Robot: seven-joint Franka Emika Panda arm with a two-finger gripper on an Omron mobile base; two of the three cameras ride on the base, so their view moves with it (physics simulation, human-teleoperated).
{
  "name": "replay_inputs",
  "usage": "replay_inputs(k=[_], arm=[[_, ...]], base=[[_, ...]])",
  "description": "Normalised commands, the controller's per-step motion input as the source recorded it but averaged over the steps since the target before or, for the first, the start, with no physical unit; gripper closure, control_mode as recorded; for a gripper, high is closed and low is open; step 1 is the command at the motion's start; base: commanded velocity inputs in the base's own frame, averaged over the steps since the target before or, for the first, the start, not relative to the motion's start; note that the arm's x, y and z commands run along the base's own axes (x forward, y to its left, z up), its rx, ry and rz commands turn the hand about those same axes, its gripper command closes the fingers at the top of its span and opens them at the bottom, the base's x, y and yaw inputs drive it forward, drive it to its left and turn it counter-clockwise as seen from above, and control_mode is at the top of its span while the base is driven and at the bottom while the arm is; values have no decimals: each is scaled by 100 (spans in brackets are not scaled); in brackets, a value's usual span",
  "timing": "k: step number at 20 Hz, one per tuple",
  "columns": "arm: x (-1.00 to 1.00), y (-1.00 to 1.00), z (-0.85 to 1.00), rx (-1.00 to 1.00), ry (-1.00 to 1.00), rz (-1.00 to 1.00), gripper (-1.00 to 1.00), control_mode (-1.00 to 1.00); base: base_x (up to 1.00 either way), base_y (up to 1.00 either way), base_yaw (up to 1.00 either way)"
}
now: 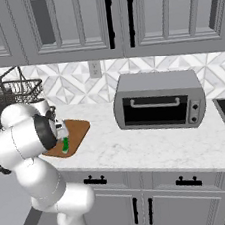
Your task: Pick up the knife from the drawer and place it on the cutting board. Then place the meat from the plate to the cutting board.
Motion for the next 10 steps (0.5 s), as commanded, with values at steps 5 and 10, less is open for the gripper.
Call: replay_inputs(k=[5, 10], arm=[[7, 0, -20, 0, 0, 16, 100, -100], [23, 0, -18, 0, 0, 11, 100, -100]], base=[[0, 0, 0], [0, 0, 0]])
